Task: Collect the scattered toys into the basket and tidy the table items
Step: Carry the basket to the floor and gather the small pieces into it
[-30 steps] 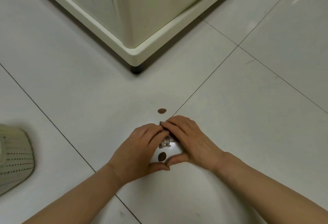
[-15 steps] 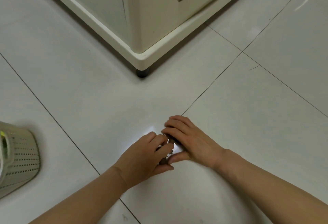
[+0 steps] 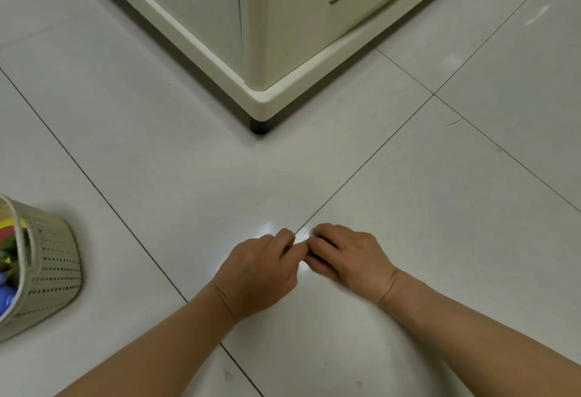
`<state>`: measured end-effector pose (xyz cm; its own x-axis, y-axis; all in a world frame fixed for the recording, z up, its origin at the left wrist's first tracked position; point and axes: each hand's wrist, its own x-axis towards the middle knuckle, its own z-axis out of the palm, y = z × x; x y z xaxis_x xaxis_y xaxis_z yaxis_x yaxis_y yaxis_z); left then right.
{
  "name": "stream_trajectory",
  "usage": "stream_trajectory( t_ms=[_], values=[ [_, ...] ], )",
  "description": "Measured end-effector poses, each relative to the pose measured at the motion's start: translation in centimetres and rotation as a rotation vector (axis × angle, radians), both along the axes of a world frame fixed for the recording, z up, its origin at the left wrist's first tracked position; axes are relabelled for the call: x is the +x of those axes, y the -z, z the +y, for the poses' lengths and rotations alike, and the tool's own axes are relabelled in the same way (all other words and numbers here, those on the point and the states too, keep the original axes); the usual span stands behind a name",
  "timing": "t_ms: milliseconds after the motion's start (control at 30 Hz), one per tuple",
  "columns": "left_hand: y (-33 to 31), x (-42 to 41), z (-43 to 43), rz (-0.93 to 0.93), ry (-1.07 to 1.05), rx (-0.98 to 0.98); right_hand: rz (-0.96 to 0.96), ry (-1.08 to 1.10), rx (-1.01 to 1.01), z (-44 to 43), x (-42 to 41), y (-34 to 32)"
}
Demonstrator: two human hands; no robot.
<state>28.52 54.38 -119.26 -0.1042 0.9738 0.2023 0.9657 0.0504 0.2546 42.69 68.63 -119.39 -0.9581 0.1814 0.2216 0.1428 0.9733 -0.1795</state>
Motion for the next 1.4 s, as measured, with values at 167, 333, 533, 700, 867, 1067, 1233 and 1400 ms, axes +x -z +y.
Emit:
stream_trajectory(
  t_ms=[167, 333, 533, 700, 867, 1067, 1233, 1400],
  values=[
    [-0.7, 0.0, 1.1, 0.021, -0.058, -0.074, -0.075, 0.079, -0.038, -0.2, -0.6, -0.5],
    [-2.4, 0.4, 1.6, -0.065, -0.190, -0.195, -0.155, 0.419, -0.393, -1.2, -1.6, -3.1],
    [-10.4, -3.8, -5.1, -0.816, -0.676, -0.005, -0.054, 0.720, -1.256, -6.8, -9.1, -10.1],
    [-15.0, -11.0, -14.2, -0.705, -0.958, 0.539, -0.077, 0.397, -1.505, -15.0, -17.9, -16.1],
    [-15.0, -17.0, -21.7, -0.647, -1.139, 0.559, -0.013, 0.106, -1.239, -22.6, -25.7, -18.2],
    [-13.1, -17.9, -25.4, -0.796, -1.173, 0.467, -0.014, -0.059, -1.116, -25.7, -29.0, -16.6],
    [-12.9, -18.1, -26.5, -0.813, -1.154, 0.490, -0.086, -0.062, -1.240, -25.8, -29.4, -16.1],
    [-12.7, -18.4, -27.9, -0.525, -1.180, 0.393, 0.040, 0.051, -0.971, -24.5, -28.2, -15.4]
  ],
)
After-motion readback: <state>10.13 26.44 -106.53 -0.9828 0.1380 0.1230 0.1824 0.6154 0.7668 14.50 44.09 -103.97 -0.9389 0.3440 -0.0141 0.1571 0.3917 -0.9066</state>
